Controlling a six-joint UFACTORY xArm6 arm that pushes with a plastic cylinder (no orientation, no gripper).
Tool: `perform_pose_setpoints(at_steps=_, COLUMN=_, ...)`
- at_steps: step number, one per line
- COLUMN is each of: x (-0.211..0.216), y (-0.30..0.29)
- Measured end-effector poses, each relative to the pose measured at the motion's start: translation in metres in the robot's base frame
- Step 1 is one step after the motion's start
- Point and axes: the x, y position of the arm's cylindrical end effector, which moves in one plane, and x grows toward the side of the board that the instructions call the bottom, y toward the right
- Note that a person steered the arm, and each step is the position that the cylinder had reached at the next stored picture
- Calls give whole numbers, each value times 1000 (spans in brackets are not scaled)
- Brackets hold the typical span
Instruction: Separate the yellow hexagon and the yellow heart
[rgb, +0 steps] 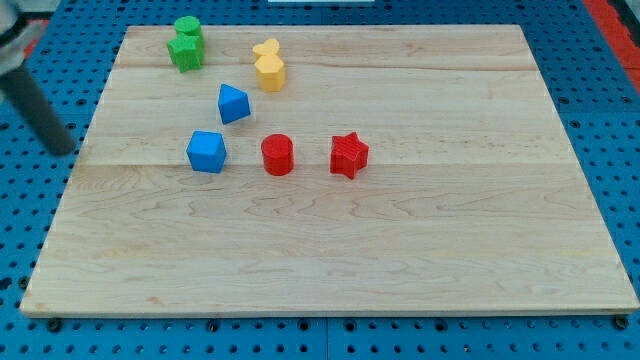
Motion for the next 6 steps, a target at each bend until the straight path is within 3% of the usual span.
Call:
perform_pose_setpoints(at_steps=1, x=-82, y=58)
perform_pose_setpoints(at_steps=4, x=-124, y=198)
perform_pose_setpoints(at_steps=5, x=-104, y=235)
perform_pose_setpoints(at_steps=6, x=-90, y=236)
